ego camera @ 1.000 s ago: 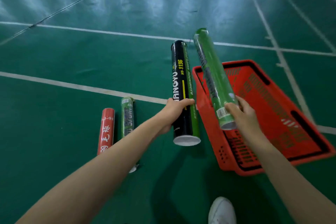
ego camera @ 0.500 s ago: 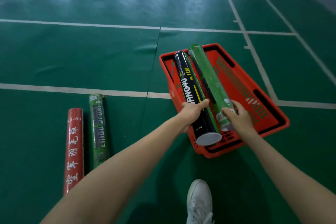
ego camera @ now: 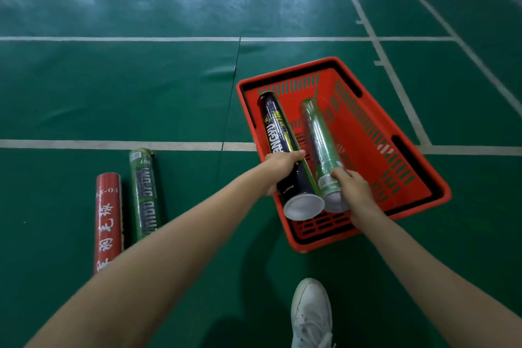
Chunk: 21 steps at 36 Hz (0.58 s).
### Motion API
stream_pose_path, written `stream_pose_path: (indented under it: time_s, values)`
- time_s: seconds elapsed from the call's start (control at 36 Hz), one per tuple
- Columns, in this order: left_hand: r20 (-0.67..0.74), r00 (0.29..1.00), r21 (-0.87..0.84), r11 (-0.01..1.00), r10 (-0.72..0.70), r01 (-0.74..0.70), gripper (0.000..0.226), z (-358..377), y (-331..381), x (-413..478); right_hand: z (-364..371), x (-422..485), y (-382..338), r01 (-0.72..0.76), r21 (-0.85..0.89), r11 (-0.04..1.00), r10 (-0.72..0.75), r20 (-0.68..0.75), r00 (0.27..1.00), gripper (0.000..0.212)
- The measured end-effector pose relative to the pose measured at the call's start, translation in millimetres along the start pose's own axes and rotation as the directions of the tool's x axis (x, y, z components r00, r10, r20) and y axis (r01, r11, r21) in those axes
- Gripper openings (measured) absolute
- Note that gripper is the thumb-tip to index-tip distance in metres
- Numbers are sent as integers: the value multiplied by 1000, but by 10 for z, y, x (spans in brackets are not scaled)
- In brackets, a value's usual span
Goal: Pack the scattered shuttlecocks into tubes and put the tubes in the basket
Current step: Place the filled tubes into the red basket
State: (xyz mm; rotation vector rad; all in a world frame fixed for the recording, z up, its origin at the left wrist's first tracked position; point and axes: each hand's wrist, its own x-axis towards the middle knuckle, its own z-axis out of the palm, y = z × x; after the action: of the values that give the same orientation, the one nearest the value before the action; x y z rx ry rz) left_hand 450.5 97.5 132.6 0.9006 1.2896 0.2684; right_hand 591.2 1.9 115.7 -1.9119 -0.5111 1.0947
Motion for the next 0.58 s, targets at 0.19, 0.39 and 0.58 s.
stream_pose_path:
  time_s: [0.19,0.39,0.58]
  values:
    - [-38,998,191,980,-56,63,110,-243,-39,82,104,-108,-24,77,-13,997,-76,48,996,26]
    - [-46,998,246,968,-44,54,35,-295,202,-186,28,-107,107,12,56,998,-13,11,1000,31]
    - [-65,998,398,917,-11,36,90,-9,261,-115,-28,-74,319,-101,54,993,101,-2,995,54]
